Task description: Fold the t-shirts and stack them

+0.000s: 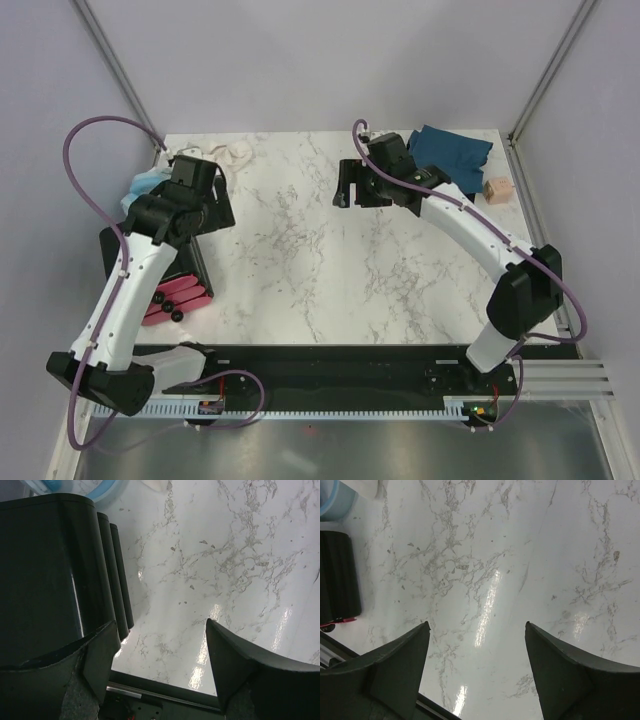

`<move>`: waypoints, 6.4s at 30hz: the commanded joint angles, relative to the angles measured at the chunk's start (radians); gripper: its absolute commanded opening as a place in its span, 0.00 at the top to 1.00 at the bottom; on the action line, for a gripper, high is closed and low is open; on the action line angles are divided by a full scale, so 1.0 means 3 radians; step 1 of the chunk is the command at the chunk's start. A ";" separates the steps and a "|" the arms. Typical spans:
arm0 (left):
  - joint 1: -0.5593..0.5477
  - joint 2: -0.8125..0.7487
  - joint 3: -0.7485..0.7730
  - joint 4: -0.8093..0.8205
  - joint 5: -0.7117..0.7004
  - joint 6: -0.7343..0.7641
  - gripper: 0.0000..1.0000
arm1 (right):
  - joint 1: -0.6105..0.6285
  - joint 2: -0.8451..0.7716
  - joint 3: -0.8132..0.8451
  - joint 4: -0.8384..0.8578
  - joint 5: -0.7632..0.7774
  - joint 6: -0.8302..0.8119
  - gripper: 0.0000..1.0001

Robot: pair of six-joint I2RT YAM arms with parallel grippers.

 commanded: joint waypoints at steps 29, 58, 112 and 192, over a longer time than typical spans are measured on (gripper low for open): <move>0.0069 0.0026 0.0253 0.0439 0.0059 0.0086 0.18 | -0.0021 0.2190 0.1306 0.2854 -0.1811 0.2248 0.20; 0.1567 0.3826 0.3598 0.1073 0.1126 -0.0292 0.17 | -0.0067 -0.1088 -0.2034 0.1878 -0.1327 0.1430 0.16; 0.1016 0.3566 0.3503 0.1728 0.1562 -0.0595 0.98 | -0.0446 -0.1805 -0.2720 0.1531 -0.0646 0.1405 0.13; -0.0703 -0.0719 -0.0337 -0.1325 -0.0852 -0.2300 0.42 | 0.0831 0.0301 0.0070 0.0779 -0.1280 0.0571 0.12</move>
